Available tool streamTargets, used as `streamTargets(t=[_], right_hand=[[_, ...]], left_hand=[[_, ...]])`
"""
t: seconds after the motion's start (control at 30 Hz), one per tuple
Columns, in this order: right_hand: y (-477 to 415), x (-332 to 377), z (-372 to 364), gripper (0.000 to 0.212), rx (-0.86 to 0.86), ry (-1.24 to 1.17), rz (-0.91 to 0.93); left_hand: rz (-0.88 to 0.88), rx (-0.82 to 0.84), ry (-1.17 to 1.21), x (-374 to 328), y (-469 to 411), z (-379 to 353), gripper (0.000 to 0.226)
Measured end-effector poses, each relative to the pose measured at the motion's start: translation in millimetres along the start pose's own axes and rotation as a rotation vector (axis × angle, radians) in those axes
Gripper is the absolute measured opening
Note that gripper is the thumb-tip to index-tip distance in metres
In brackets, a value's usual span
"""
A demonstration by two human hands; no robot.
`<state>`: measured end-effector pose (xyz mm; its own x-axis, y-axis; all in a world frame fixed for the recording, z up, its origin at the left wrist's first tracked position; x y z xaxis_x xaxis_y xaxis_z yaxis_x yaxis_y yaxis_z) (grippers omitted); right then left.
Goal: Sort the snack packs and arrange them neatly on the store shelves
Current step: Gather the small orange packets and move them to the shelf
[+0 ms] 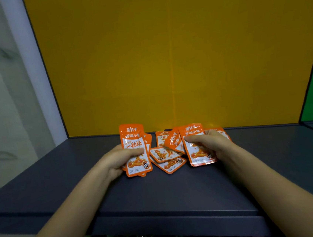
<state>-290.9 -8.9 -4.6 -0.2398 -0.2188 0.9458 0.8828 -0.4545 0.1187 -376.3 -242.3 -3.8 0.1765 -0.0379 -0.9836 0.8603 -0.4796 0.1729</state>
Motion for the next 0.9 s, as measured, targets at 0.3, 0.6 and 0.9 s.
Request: streamTargets(t=[0.3,0.6,0.9], right_hand=[[1.8,-7.5,-4.5,0.033,-0.076,0.141,0.021],[5.6,-8.6,-4.7,0.028,-0.157,0.214,0.075],[20.1,-4.5,-3.7,0.021,-0.184,0.223,0.074]], left_hand=[[0.080,0.005,0.173,2.8,-14.1,-25.7,0.010],[0.068,-0.036,0.101,8.3,-19.8,-26.1,0.024],[0.026,-0.072,0.057,-4.0,-8.8,31.0,0.021]])
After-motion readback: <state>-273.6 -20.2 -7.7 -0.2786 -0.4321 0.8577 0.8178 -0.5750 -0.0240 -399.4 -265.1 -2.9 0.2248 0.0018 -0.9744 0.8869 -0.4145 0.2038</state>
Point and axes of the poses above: each hand's wrist, its own y-axis away from the middle knuckle, its own z-axis out of the back of the hand, x = y × z, the point moved 6 cm from there along -y, towards the middle knuckle, and after that the axes turned 8 degrees about y, right-handed, at the moved point
